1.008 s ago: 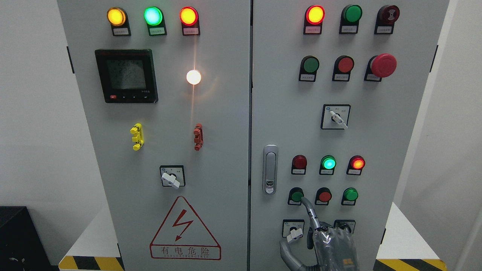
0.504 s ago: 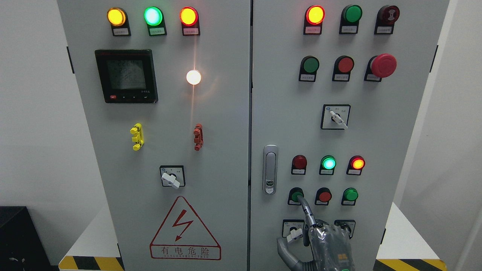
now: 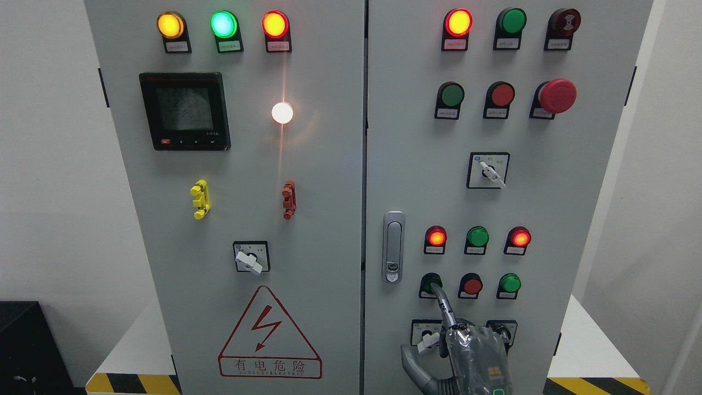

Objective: Press green start button
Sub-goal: 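Withdraw the right hand downward away from the button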

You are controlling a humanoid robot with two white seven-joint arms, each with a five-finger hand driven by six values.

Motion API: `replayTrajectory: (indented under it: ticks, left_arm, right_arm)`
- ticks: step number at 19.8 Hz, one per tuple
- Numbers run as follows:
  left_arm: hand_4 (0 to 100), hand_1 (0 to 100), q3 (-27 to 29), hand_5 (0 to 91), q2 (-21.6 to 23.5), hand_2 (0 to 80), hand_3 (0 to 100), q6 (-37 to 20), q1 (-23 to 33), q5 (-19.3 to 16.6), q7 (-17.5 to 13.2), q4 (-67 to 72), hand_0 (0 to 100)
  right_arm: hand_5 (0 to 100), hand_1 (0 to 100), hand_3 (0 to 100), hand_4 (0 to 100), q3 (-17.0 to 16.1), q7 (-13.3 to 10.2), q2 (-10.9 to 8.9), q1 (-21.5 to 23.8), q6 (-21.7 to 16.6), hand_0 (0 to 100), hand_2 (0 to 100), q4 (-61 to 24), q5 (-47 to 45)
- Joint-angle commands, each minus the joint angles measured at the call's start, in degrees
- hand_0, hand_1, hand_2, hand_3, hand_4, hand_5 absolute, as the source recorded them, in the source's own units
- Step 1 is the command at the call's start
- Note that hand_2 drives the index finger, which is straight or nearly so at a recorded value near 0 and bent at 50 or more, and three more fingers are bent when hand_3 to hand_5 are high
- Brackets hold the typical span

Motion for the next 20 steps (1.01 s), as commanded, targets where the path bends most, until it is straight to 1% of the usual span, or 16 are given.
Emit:
replayTrajectory:
  ticks: [1, 4, 7, 9, 12, 14, 16, 17, 19, 20]
  left_arm:
    - [0, 56, 0.00, 0.0, -0.01, 0.0, 0, 0.04, -1.32, 0.00, -0.05, -1.58, 12]
    - [0, 56, 0.00, 0.0, -0.01, 0.0, 0, 0.04, -1.32, 0.00, -0.05, -1.58, 12]
    - [0, 56, 0.00, 0.0, -0.01, 0.0, 0, 0.04, -1.32, 0.00, -0.05, -1.58, 12]
    - [0, 56, 0.00, 0.0, -0.01, 0.0, 0, 0.04, -1.32, 0.00, -0.05, -1.58, 12]
    - [0, 56, 0.00, 0.0, -0.01, 0.0, 0, 0.04, -1.32, 0.00, -0.05, -1.58, 12]
    - [0, 56, 0.00, 0.0, -0.01, 0.0, 0, 0.04, -1.32, 0.00, -0.05, -1.58, 12]
    - [0, 56, 0.00, 0.0, -0.01, 0.0, 0, 0.04, -1.32, 0.00, -0.05, -1.58, 12]
    - [0, 56, 0.00, 0.0, -0.01, 0.0, 0, 0.04, -1.32, 0.00, -0.05, -1.58, 12]
    - [0, 56, 0.00, 0.0, -0.01, 0.0, 0, 0.04, -1.32, 0.00, -0.05, -1.58, 12]
    - [0, 56, 0.00, 0.0, -0.01, 0.0, 0, 0.04, -1.32, 0.00, -0.05, -1.58, 12]
  right_arm:
    - [100, 33, 92, 85, -0.11, 0.18, 0.02, -0.15, 0.11, 34, 0, 1.03, -0.25]
    - [100, 33, 92, 85, -0.02, 0.18, 0.02, -0.06, -0.07, 34, 0, 0.16, -0.60]
    - [99, 33, 93, 85, -0.20, 0.10, 0.11, 0.02, -1.91, 36, 0, -1.07, -1.39]
    - [98, 33, 92, 85, -0.20, 0.10, 0.20, 0.46, -2.26, 38, 0, -2.04, -1.39]
    - [97, 33, 92, 84, -0.11, 0.18, 0.29, 2.74, -2.61, 39, 0, -4.58, -3.31]
    - [96, 34, 91, 83, -0.11, 0.45, 0.29, 4.50, -3.75, 41, 0, -6.25, -5.34]
    - [91, 33, 89, 81, -0.11, 0.53, 0.29, 6.17, -4.81, 44, 0, -7.75, -7.18]
    - [87, 33, 86, 79, -0.11, 0.53, 0.29, 6.87, -5.16, 46, 0, -8.54, -8.41]
    - [83, 33, 85, 77, -0.11, 0.71, 0.20, 8.63, -5.95, 47, 0, -10.29, -11.48]
    - [79, 31, 79, 74, -0.02, 0.80, 0.29, 9.42, -6.13, 47, 0, -11.35, -12.98]
